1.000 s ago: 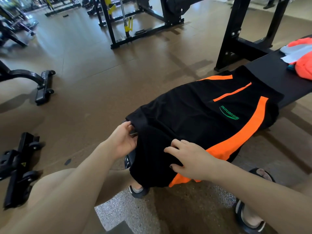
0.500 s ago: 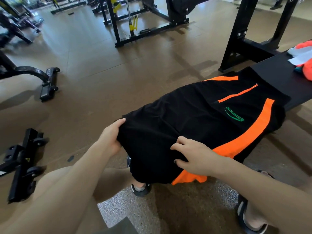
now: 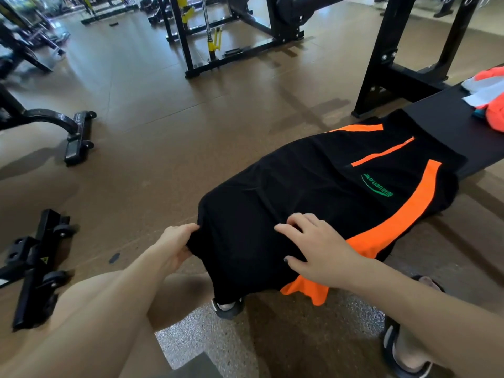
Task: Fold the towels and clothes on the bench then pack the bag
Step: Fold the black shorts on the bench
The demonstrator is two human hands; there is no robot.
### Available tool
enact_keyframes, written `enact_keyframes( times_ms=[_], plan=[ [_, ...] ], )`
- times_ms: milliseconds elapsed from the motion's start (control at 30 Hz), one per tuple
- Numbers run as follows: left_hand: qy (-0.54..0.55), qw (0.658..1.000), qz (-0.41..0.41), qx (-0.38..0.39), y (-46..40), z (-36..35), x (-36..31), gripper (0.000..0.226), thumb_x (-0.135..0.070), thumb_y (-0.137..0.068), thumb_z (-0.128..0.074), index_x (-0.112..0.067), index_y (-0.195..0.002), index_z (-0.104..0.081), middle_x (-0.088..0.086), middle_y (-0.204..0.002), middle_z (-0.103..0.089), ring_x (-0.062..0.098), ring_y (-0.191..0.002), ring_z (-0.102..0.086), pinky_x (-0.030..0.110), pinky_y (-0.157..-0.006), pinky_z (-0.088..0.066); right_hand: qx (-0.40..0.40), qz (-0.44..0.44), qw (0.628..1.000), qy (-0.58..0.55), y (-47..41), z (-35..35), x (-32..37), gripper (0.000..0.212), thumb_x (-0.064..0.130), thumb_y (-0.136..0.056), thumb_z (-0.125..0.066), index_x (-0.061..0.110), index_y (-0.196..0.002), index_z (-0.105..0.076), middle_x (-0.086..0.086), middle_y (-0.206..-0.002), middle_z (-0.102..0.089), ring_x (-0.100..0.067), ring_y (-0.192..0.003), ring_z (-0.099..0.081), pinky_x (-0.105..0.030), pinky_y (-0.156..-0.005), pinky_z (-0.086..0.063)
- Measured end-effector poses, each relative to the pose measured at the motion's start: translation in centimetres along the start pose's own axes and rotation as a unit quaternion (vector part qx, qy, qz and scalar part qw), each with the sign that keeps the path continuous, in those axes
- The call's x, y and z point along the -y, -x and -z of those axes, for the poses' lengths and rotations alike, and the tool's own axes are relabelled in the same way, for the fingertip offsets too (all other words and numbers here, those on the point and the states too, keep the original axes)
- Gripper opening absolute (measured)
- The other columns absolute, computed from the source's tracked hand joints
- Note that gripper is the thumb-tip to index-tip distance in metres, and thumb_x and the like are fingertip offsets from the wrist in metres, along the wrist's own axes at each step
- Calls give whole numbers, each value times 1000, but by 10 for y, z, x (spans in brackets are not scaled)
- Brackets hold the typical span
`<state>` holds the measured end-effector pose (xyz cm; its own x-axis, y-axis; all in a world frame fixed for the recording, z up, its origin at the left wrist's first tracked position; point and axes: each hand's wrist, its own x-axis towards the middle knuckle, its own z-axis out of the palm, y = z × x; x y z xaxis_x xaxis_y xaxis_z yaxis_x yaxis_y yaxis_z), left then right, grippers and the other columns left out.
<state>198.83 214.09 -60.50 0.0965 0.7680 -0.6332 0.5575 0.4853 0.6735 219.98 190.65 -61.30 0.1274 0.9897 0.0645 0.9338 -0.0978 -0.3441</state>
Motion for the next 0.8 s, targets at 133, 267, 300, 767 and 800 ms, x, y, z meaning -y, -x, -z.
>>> enact_keyframes(
  times_ms=[133, 267, 300, 767, 800],
  plan=[
    [-190, 977, -34, -95, -2, 10, 9, 37, -13, -96, -51, 2, -129, -52, 17, -103, -63, 26, -77, -61, 39, -59, -50, 46, 64, 996, 43, 5, -4, 1, 34, 34, -80, -66, 27, -114, -65, 5, -102, -57, -18, -94, -56, -39, -85, -51],
    [-241, 960, -76, -124, -1, 14, 14, 56, -16, -102, -42, -8, -153, -19, 22, -140, -45, 22, -81, -53, 34, -59, -43, 60, 83, 993, 59, 11, -8, 5, 48, 49, -86, -54, 33, -131, -58, -1, -131, -53, -23, -127, -49, -43, -110, -40],
    [-250, 953, -107, -132, -1, 12, 13, 58, -20, -103, -42, -14, -154, -16, 22, -146, -38, 25, -89, -55, 38, -69, -48, 78, 63, 992, 74, 12, -7, 4, 55, 52, -90, -50, 36, -142, -48, -7, -148, -43, -28, -140, -37, -47, -118, -30],
    [-610, 674, -411, 66, 41, -100, 29, 70, -69, -97, -12, -45, -157, 13, -7, -166, 23, 20, -154, 22, 50, -124, 8, 126, -137, 979, 86, 13, 21, -68, 59, 55, -104, -29, 38, -159, -15, -1, -169, -4, -23, -156, -1, -45, -125, -7],
    [-623, 663, -409, 66, 43, -99, 25, 72, -71, -95, -11, -45, -157, 14, -5, -167, 21, 22, -154, 20, 50, -125, 7, 120, -150, 978, 86, 14, 27, -82, 59, 55, -104, -28, 37, -159, -16, -2, -169, -6, -23, -155, -3, -45, -125, -9]
  ],
)
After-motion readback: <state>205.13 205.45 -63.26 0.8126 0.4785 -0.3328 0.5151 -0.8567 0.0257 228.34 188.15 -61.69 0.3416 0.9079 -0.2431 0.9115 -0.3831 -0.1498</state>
